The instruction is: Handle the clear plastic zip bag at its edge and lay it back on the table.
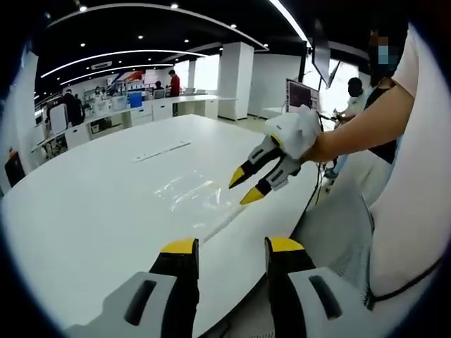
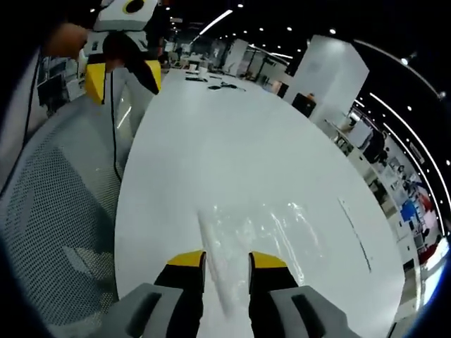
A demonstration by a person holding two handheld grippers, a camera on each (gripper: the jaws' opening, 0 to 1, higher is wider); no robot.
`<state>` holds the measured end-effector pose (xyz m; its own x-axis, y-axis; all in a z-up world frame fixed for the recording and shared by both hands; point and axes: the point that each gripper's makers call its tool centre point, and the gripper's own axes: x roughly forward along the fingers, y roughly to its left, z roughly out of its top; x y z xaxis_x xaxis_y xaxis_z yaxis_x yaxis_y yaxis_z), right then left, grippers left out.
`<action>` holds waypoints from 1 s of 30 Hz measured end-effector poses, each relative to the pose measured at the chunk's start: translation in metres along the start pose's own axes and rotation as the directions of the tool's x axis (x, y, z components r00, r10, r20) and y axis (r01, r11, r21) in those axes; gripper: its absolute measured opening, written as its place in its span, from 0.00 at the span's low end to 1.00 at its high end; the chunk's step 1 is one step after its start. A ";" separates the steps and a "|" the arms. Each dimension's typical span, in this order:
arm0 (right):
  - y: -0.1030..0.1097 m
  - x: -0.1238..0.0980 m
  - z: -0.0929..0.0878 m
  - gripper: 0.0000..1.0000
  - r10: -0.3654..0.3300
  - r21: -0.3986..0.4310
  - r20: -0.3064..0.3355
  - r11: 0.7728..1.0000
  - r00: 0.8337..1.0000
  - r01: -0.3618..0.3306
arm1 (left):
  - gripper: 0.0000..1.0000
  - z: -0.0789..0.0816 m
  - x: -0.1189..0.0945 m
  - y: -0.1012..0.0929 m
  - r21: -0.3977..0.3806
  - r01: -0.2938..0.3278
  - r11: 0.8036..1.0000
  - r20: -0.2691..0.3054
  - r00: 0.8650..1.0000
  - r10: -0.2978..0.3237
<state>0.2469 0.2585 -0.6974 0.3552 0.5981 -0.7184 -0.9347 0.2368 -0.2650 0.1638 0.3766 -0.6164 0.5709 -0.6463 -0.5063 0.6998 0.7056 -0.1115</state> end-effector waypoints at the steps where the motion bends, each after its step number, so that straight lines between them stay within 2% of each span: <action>1: 0.001 -0.002 0.000 0.23 -0.003 0.016 0.009 1.000 1.000 0.003 | 0.35 -0.002 0.000 0.000 -0.002 -0.002 1.000 0.000 1.000 0.002; 13: 0.016 -0.026 -0.006 0.30 -0.055 0.144 0.056 0.989 0.997 0.046 | 0.38 -0.029 0.001 0.007 -0.028 -0.037 0.999 -0.021 0.999 0.037; 20: 0.023 -0.042 -0.012 0.33 -0.095 0.219 0.080 0.973 0.992 0.075 | 0.39 -0.038 0.001 0.010 -0.044 -0.061 0.997 -0.022 0.998 0.060; 30: 0.033 -0.052 -0.021 0.39 -0.135 0.295 0.099 0.950 0.986 0.101 | 0.40 -0.058 0.005 0.015 -0.071 -0.075 0.995 -0.041 0.997 0.072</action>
<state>0.1970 0.2189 -0.6825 0.4778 0.6332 -0.6090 -0.8488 0.5114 -0.1341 0.1523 0.4011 -0.6707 0.6021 -0.5810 -0.5476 0.6224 0.7712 -0.1340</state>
